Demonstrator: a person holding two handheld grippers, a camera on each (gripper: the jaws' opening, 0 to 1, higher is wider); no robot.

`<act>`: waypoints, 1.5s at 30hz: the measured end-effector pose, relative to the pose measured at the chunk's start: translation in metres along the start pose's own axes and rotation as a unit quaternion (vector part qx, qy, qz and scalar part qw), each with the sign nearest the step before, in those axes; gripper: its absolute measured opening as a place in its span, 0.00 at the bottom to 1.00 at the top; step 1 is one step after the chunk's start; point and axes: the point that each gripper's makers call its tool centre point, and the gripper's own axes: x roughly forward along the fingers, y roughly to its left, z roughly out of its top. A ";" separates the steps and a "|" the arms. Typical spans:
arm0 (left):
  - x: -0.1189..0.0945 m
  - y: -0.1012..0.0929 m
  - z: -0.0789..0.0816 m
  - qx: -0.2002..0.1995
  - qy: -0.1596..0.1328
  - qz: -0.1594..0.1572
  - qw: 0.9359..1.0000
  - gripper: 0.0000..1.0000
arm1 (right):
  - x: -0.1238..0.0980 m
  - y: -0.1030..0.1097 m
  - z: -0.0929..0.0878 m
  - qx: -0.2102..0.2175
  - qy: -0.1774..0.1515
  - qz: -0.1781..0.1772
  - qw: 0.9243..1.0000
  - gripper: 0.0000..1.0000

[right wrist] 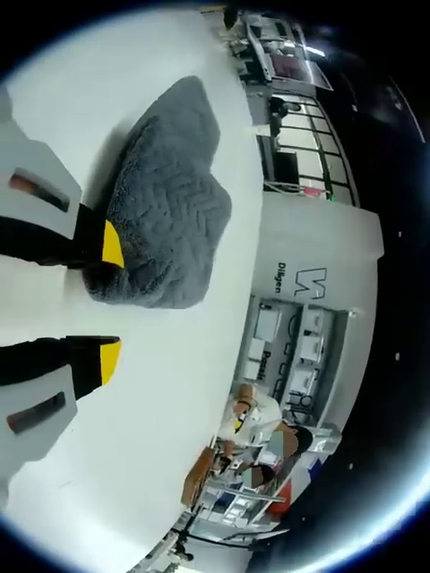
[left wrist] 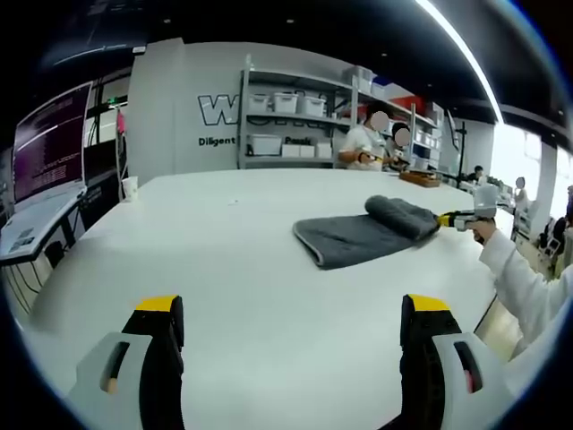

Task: Open the folded towel by lifting each exposed corner and separating the folded layers until the towel lies flat within the target outline without major curled edges

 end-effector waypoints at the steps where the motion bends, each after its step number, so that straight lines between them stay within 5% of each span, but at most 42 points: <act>1: 0.000 0.000 0.000 -0.001 0.000 0.000 1.000 1.00 | -0.005 -0.002 0.004 -0.004 -0.005 -0.006 1.000 0.29; 7: 0.005 0.002 -0.002 -0.002 0.003 -0.001 1.000 1.00 | -0.035 0.003 0.032 0.000 -0.050 -0.008 0.999 0.42; 12: 0.010 0.000 -0.005 -0.002 0.008 -0.006 1.000 1.00 | -0.050 0.045 0.049 -0.013 -0.067 0.058 0.996 0.55; 13: 0.010 0.000 -0.005 -0.002 0.008 -0.007 1.000 1.00 | -0.055 0.066 0.053 -0.018 -0.070 0.092 0.993 0.59; 18: 0.015 -0.002 -0.007 -0.001 0.012 -0.012 1.000 1.00 | -0.068 0.114 0.056 0.004 -0.066 0.173 0.983 0.73; 30: 0.025 -0.004 -0.013 0.000 0.023 -0.019 1.000 1.00 | -0.098 0.172 0.052 -0.047 -0.048 0.238 0.969 0.99; 37: 0.026 -0.006 -0.012 0.001 0.023 -0.023 0.999 1.00 | -0.102 0.179 0.053 -0.076 -0.048 0.244 0.966 0.99; 45: 0.022 -0.006 -0.011 0.001 0.021 -0.022 1.000 1.00 | -0.066 0.149 0.048 -0.185 -0.025 0.138 0.973 0.99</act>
